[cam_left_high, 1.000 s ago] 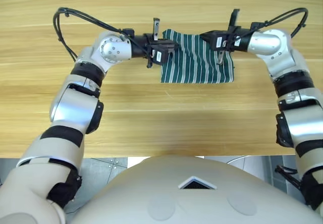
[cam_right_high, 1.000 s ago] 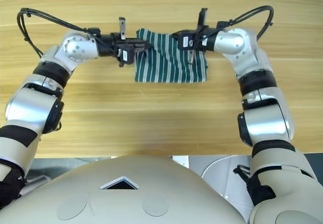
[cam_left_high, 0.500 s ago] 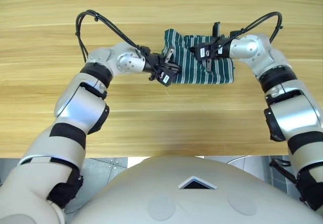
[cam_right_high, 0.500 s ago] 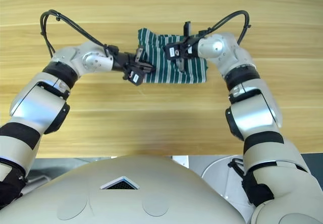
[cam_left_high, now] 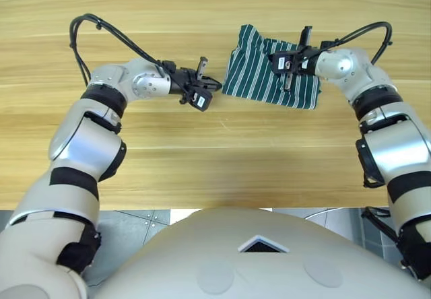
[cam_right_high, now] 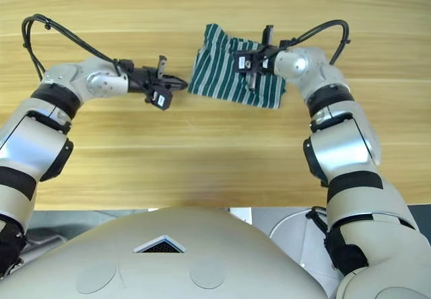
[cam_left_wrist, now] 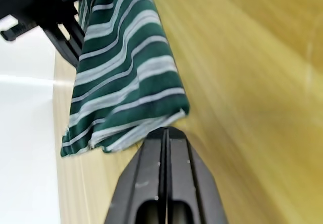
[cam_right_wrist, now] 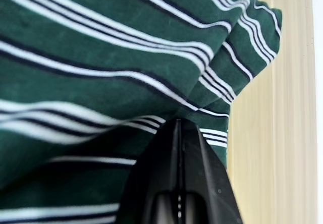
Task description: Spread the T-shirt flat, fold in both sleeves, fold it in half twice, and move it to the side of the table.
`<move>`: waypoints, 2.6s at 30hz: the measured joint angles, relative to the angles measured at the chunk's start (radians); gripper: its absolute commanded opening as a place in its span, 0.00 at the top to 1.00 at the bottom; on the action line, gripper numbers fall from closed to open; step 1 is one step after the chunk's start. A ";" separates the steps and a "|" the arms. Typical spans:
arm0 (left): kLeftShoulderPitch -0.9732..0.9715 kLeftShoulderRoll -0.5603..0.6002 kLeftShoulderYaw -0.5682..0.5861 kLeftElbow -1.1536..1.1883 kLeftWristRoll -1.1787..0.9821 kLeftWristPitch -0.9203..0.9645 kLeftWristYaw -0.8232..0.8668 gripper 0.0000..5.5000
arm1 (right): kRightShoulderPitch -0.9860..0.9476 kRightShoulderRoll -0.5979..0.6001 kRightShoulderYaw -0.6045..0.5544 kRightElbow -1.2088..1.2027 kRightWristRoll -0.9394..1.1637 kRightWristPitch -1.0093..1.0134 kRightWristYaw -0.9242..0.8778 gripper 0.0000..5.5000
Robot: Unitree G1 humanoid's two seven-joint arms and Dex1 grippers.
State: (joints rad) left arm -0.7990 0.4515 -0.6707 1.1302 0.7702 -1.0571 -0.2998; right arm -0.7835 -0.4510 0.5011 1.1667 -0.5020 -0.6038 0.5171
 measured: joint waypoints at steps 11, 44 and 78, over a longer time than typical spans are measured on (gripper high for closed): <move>-0.047 -0.020 0.036 -0.187 -0.091 -0.033 -0.081 1.00 | 0.006 0.001 0.001 -0.007 0.007 -0.007 0.000 1.00; -0.139 -0.097 -0.248 0.058 0.157 0.086 0.165 1.00 | 0.047 0.040 0.016 -0.097 0.014 0.005 0.022 1.00; -0.025 0.130 -0.054 -0.059 0.021 0.096 0.190 1.00 | 0.236 -0.077 -0.210 -0.547 0.356 0.054 0.226 1.00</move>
State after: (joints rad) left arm -0.8239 0.5816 -0.7246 1.0716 0.7913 -0.9614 -0.1098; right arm -0.5476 -0.5283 0.2909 0.6194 -0.1461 -0.5494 0.7428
